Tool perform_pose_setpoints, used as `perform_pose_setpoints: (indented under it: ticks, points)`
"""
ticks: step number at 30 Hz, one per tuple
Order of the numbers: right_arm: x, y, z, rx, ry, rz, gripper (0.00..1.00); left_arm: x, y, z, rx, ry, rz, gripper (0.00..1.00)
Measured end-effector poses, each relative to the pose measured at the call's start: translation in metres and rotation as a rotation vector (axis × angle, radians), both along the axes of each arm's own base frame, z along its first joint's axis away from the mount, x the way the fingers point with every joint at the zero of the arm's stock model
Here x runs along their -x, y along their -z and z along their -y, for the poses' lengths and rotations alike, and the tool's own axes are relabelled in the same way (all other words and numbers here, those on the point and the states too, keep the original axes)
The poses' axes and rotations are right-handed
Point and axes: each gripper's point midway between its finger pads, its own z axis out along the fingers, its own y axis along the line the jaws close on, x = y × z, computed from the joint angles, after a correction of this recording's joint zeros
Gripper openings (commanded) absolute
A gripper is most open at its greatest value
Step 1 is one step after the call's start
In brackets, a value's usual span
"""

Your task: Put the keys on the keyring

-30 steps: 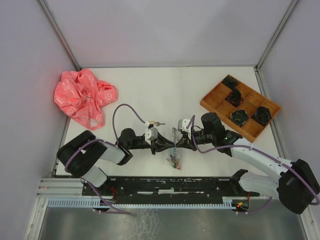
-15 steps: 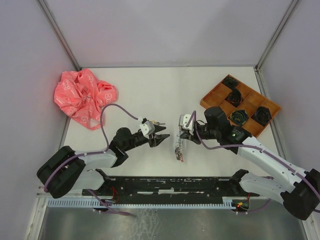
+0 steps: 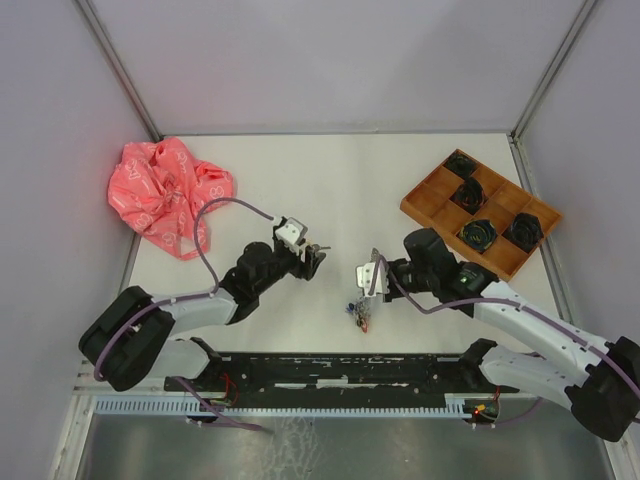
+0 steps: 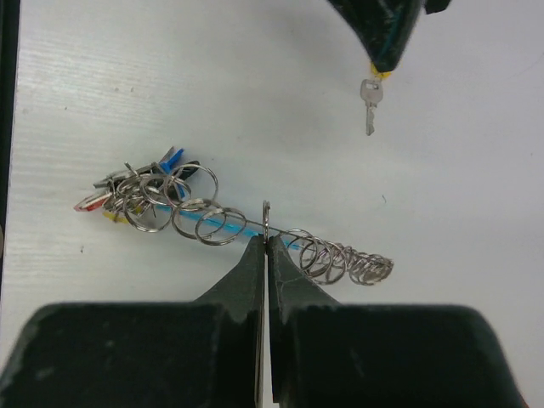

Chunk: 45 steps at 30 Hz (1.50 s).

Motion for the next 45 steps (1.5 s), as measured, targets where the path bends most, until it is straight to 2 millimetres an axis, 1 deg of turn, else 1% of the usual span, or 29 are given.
perform_pose_setpoints:
  ticks: [2,4,7,10,15,19,22,25,28,33,38,41,45]
  points:
    - [0.003,0.014,0.004,0.043,-0.024,0.022,0.01,-0.008,0.004,-0.004,-0.012,-0.044,-0.033,0.76]
    - [0.005,0.020,0.005,0.066,-0.039,0.039,0.01,-0.016,0.008,-0.007,-0.020,-0.077,-0.077,0.77]
    - [0.003,0.023,0.005,0.085,-0.059,0.081,0.01,-0.025,0.014,-0.009,-0.032,-0.111,-0.128,0.80]
    - [0.001,0.024,0.004,0.097,-0.083,0.143,0.01,-0.031,0.022,-0.011,-0.053,-0.136,-0.184,0.80]
    - [0.003,0.030,0.005,0.121,-0.131,0.221,0.01,-0.037,0.037,-0.013,-0.087,-0.167,-0.273,0.80]
    - [0.006,0.036,0.007,0.140,-0.155,0.244,0.01,-0.045,0.049,-0.014,-0.120,-0.199,-0.350,0.80]
    - [0.008,0.036,0.005,0.141,-0.167,0.252,0.01,-0.052,0.056,-0.012,-0.142,-0.216,-0.404,0.79]
    - [0.009,0.036,0.005,0.141,-0.171,0.252,0.01,-0.062,0.065,-0.008,-0.169,-0.232,-0.457,0.78]
    - [0.009,0.036,0.004,0.140,-0.173,0.253,0.01,-0.067,0.075,-0.007,-0.200,-0.242,-0.499,0.77]
    - [0.010,0.035,0.004,0.135,-0.176,0.255,0.01,-0.072,0.093,-0.015,-0.245,-0.269,-0.564,0.72]
    - [0.011,0.035,0.003,0.132,-0.178,0.250,0.01,-0.088,0.093,-0.016,-0.253,-0.294,-0.578,0.67]
    - [0.011,0.035,0.003,0.131,-0.176,0.247,0.01,-0.096,0.094,-0.013,-0.258,-0.299,-0.584,0.63]
    - [0.012,0.035,0.003,0.131,-0.175,0.247,0.01,-0.096,0.095,-0.013,-0.267,-0.298,-0.596,0.57]
